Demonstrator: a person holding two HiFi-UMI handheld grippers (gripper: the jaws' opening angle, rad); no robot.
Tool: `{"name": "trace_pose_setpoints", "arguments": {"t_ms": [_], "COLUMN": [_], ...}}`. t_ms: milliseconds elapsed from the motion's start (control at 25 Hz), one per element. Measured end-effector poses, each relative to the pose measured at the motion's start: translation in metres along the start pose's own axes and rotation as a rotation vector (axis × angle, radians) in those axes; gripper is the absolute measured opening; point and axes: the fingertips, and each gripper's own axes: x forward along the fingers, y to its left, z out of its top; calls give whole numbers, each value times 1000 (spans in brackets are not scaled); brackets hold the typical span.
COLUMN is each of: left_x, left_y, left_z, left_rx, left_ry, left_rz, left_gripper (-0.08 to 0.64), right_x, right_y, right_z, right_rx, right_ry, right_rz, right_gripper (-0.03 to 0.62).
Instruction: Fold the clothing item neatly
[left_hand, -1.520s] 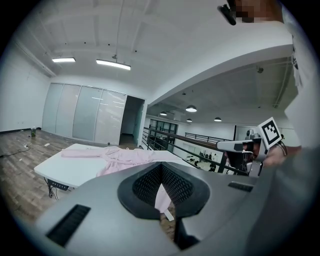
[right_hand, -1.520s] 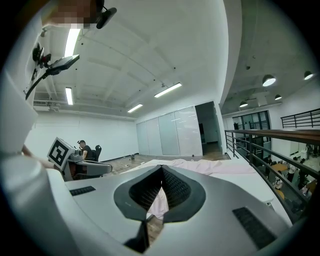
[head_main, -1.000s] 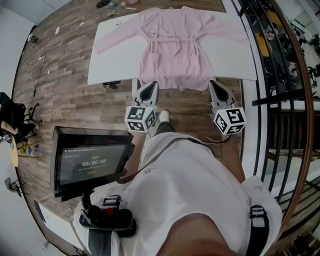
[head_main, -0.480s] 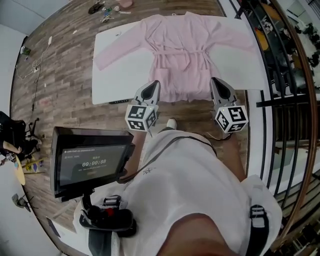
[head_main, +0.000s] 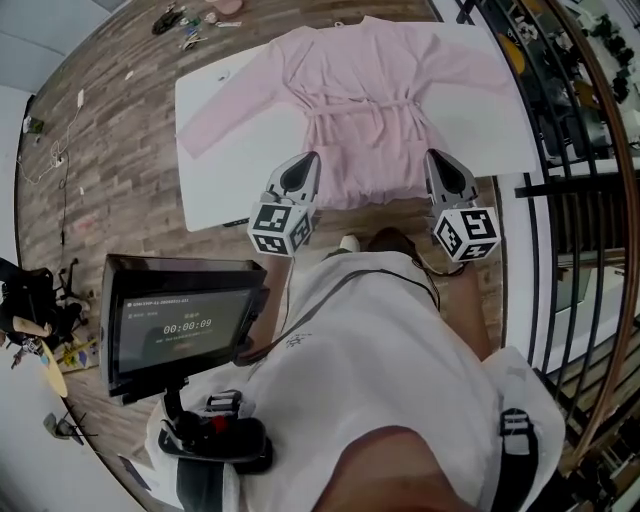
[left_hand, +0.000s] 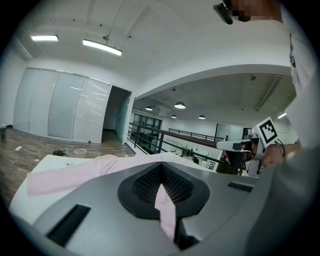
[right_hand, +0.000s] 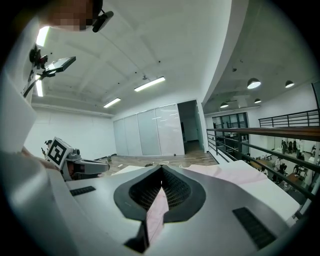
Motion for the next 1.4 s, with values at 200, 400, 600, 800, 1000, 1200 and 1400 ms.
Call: {"name": "trace_pose_setpoints", "arguments": {"t_ms": [200, 400, 600, 800, 1000, 1200, 1400], "left_x": [23, 73, 95, 117, 112, 111, 116], "left_y": [1, 3, 0, -5, 1, 8, 0], "left_z": [-9, -18, -3, 23, 29, 34, 35], "left_rx": [7, 1, 5, -4, -30, -35, -46], "left_ry": [8, 17, 17, 13, 3, -6, 7], "left_rz": [-23, -9, 7, 53, 99, 134, 151], "left_gripper": [3, 3, 3, 3, 3, 3, 3], "right_x": [11, 40, 59, 79, 96, 116, 117], "right_y": [-16, -61, -79, -100, -90, -73, -74], "right_z": [-12, -31, -18, 5, 19, 28, 24], "right_rx": [12, 20, 19, 9, -11, -21, -2], "right_ry": [5, 27, 31, 49, 55, 47, 72], "right_rz": [-15, 4, 41, 106, 178, 244, 273], "right_gripper": [2, 2, 2, 2, 2, 2, 2]}}
